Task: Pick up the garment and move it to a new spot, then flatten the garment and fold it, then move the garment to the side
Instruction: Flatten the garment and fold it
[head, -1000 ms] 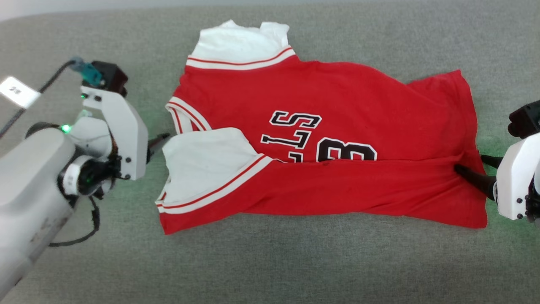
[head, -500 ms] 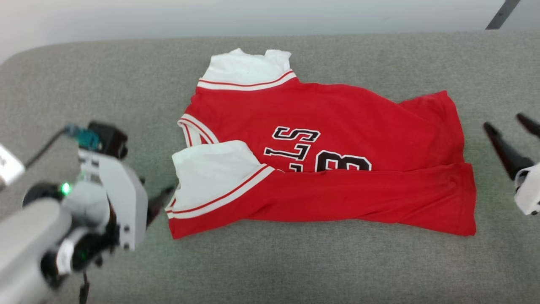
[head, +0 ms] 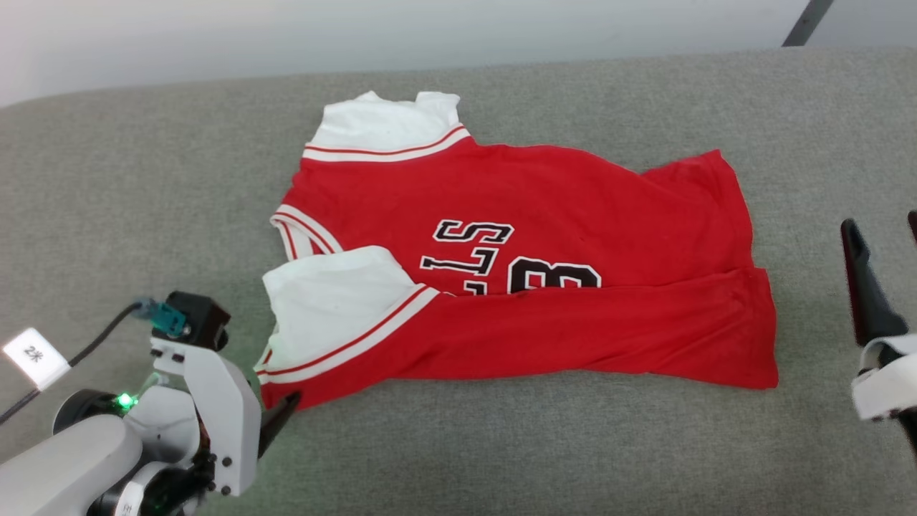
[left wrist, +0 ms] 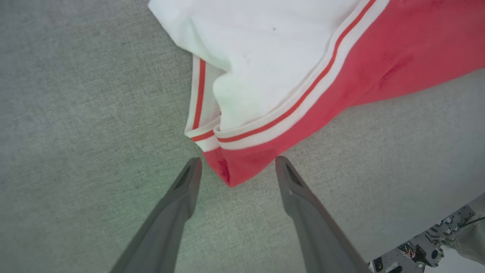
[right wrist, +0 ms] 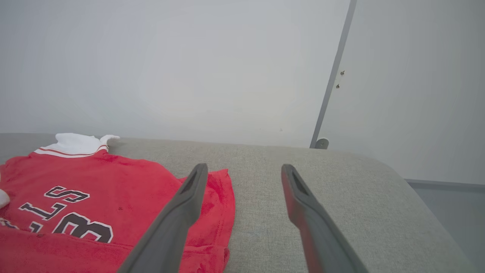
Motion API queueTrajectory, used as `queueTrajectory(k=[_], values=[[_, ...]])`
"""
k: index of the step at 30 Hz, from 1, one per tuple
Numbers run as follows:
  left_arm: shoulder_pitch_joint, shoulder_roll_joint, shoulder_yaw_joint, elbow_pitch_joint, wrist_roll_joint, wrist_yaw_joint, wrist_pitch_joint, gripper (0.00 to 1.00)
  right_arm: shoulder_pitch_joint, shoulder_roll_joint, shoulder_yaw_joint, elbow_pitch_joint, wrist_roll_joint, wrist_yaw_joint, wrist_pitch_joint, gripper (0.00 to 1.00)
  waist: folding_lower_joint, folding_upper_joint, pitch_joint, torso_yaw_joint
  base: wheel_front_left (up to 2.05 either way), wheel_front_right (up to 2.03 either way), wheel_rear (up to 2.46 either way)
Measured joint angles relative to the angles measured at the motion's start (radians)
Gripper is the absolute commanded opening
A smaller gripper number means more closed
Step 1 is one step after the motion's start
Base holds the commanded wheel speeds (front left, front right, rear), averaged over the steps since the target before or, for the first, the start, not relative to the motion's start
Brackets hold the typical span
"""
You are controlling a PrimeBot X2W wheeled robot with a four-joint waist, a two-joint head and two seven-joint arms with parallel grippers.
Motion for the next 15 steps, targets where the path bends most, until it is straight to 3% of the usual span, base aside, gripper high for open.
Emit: queueTrajectory(k=[9,11,15], values=[[-0.009,-0.079,-0.005,0.199,-0.012,-0.081,-0.018,1.0,0.099,0.09,-0.018,-0.095,-0.021,0.0,0.098,1.0,0.0,0.0001,0.036,-0.034,0.0,0.0,0.0],[-0.018,-0.092,-0.007,0.232,-0.022,-0.106,0.0,0.0,0.107,0.09,-0.011,-0.095,-0.011,0.0,0.123,1.0,0.0,0.0,0.043,-0.04,0.0,0.0,0.0],[-0.038,-0.116,-0.004,0.295,-0.028,-0.132,0.001,0.0,0.119,0.096,0.014,-0.093,0.021,0.0,0.22,1.0,-0.0001,0.0,0.055,-0.048,0.0,0.0,0.0]])
